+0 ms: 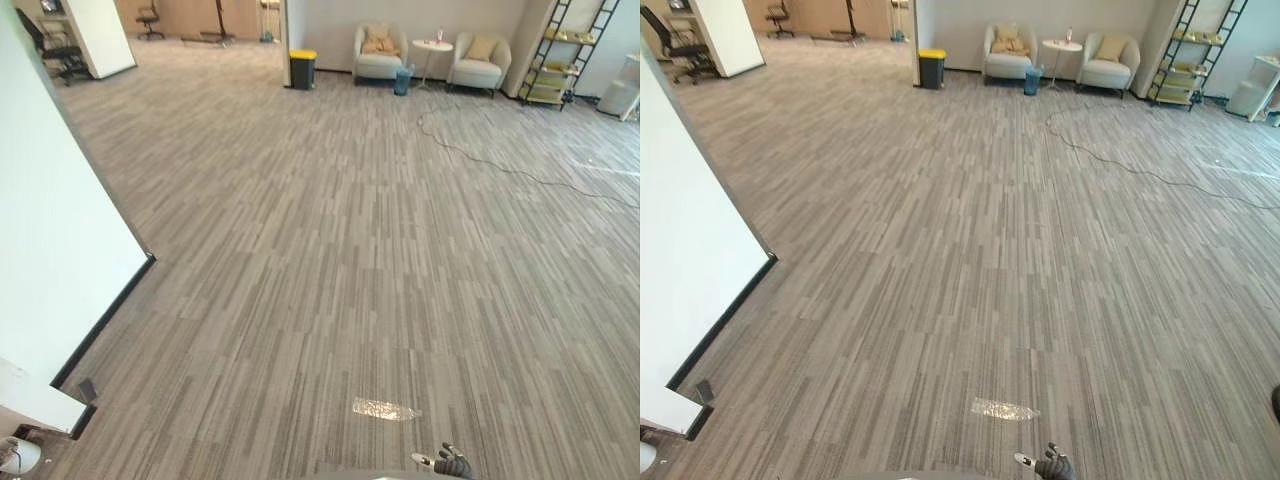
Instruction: Organize washtable
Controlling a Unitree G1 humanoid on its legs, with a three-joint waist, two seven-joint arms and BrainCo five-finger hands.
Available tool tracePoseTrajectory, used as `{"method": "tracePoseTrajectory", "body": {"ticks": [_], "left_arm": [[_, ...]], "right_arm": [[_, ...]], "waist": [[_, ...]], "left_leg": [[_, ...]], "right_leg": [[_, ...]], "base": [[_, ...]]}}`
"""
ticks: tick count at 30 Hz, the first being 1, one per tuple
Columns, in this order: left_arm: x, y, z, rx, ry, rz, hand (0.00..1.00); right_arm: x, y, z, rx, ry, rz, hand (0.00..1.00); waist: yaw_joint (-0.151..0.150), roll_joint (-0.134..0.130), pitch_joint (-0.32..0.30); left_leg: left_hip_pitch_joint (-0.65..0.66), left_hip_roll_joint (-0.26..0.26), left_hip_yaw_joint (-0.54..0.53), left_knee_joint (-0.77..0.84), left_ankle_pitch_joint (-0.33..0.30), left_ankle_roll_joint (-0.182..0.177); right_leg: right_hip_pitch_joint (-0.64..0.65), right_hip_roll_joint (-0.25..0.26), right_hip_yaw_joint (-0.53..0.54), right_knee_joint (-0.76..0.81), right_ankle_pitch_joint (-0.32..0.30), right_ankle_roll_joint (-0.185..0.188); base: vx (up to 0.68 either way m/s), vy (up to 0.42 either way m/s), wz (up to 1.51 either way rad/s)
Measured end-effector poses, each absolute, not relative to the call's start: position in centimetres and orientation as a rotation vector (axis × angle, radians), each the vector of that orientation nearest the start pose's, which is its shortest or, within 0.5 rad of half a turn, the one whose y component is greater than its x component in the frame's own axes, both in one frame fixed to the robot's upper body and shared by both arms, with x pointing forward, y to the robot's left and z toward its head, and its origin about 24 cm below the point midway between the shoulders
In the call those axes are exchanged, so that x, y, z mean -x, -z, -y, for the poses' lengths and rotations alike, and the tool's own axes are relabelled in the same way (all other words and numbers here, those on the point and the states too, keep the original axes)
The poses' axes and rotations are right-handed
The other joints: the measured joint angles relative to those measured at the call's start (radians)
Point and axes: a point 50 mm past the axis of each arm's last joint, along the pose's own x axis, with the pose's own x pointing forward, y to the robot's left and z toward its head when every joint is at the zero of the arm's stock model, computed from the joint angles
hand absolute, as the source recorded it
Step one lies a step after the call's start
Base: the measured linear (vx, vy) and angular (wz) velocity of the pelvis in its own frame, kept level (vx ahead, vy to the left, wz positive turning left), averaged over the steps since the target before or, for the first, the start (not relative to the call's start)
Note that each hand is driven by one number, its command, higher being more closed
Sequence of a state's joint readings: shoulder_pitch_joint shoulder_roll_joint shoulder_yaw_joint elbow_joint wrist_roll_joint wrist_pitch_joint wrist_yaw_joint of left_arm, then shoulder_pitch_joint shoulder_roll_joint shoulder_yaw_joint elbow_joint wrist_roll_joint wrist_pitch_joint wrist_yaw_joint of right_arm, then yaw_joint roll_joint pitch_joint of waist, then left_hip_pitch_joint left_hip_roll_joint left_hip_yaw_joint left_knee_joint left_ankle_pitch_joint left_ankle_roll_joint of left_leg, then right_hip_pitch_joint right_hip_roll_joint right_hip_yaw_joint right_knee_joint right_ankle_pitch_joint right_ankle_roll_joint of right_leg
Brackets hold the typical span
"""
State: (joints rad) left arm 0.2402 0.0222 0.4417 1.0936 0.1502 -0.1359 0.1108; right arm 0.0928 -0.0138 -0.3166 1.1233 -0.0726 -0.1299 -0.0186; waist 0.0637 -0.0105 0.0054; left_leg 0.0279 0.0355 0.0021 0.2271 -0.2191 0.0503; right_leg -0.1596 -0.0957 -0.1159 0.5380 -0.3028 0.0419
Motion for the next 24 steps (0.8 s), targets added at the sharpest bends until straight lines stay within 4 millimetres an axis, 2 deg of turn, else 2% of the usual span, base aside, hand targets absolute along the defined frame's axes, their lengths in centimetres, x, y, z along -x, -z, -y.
{"method": "tracePoseTrajectory", "body": {"ticks": [1,2,3,4,5,6,8,10,20,23,24], "left_arm": [[-1.6,16.7,-21.7,-0.004,-0.496,-1.195,0.0],[-1.6,16.7,-21.6,-0.007,-0.489,-1.196,0.0],[-1.5,16.6,-21.8,-0.012,-0.489,-1.196,0.0],[-1.7,16.5,-22.5,-0.029,-0.496,-1.183,0.0],[-2.1,16.4,-22.6,-0.028,-0.502,-1.173,0.0],[-2.3,16.5,-22.2,-0.022,-0.495,-1.167,0.0],[-3.2,16.6,-21.3,-0.002,-0.476,-1.147,0.0],[-3.4,16.6,-20.9,0.006,-0.474,-1.143,0.0],[-3.2,16.5,-21.4,0.021,-0.515,-1.138,0.0],[-3.1,16.5,-21.5,0.017,-0.515,-1.141,0.0],[-3.1,16.5,-21.6,0.014,-0.515,-1.139,0.0]], "right_arm": [[-7.9,16.5,19.4,-0.072,0.297,-1.077,0.0],[-8.0,16.5,19.5,-0.06,0.289,-1.071,0.0],[-8.1,16.5,19.3,-0.056,0.281,-1.07,0.0],[-8.1,16.5,18.8,-0.046,0.253,-1.073,0.0],[-8.2,16.4,18.7,-0.043,0.242,-1.063,0.0],[-8.3,16.3,18.8,-0.033,0.239,-1.056,0.0],[-8.7,16.2,19.2,-0.011,0.227,-1.04,0.0],[-9.0,16.1,19.3,-0.004,0.223,-1.031,0.0],[-8.5,16.2,19.3,-0.011,0.233,-1.04,0.0],[-8.3,16.2,19.5,-0.029,0.26,-1.042,0.0],[-8.2,16.3,19.5,-0.029,0.262,-1.046,0.0]], "waist": [[0.002,0.007,0.005],[0.003,0.01,0.009],[0.004,0.003,0.013],[0.005,-0.029,0.018],[0.005,-0.048,0.021],[0.004,-0.033,0.019],[0.006,0.001,0.022],[0.003,0.011,0.028],[0.005,0.009,0.02],[0.004,-0.001,0.016],[0.004,-0.006,0.017]], "left_leg": [[0.014,0.019,0.0,-0.003,-0.003,-0.005],[0.038,0.047,0.0,-0.005,-0.011,-0.022],[0.052,0.051,0.001,-0.003,-0.017,-0.032],[0.065,0.036,0.002,0.003,-0.034,-0.058],[0.074,0.026,-0.014,0.032,-0.073,-0.083],[0.063,0.048,-0.027,0.055,-0.077,-0.09],[0.053,0.078,-0.047,0.067,-0.103,-0.119],[0.051,0.09,-0.071,0.051,-0.101,-0.121],[0.07,0.122,-0.146,-0.051,-0.073,-0.157],[0.046,0.115,-0.151,0.014,-0.055,-0.185],[0.026,0.095,-0.147,0.078,-0.037,-0.191]], "right_leg": [[-0.007,0.016,-0.016,-0.025,0.002,-0.002],[-0.022,0.04,-0.029,-0.095,0.031,-0.002],[-0.023,0.043,-0.028,-0.148,0.069,0.001],[-0.022,0.034,-0.006,-0.244,0.185,0.01],[-0.038,0.022,0.019,-0.216,0.277,0.009],[-0.029,0.037,0.02,-0.214,0.265,0.017],[-0.023,0.065,-0.009,-0.226,0.231,-0.008],[-0.02,0.07,-0.033,-0.222,0.214,-0.013],[-0.016,0.066,-0.124,-0.181,0.126,-0.031],[0.015,0.061,-0.142,-0.196,0.124,-0.039],[0.045,0.048,-0.145,-0.224,0.127,-0.043]], "base": [[0.17,-0.136,-0.02],[0.17,-0.158,-0.02],[0.17,-0.158,0.03],[0.24,-0.266,0.13],[0.2,-0.233,0.22],[0.23,-0.279,0.26],[0.11,-0.175,0.3],[0.06,-0.149,0.35],[0.09,-0.055,0.27],[0.2,-0.034,0.23],[0.16,0.017,0.25]]}}
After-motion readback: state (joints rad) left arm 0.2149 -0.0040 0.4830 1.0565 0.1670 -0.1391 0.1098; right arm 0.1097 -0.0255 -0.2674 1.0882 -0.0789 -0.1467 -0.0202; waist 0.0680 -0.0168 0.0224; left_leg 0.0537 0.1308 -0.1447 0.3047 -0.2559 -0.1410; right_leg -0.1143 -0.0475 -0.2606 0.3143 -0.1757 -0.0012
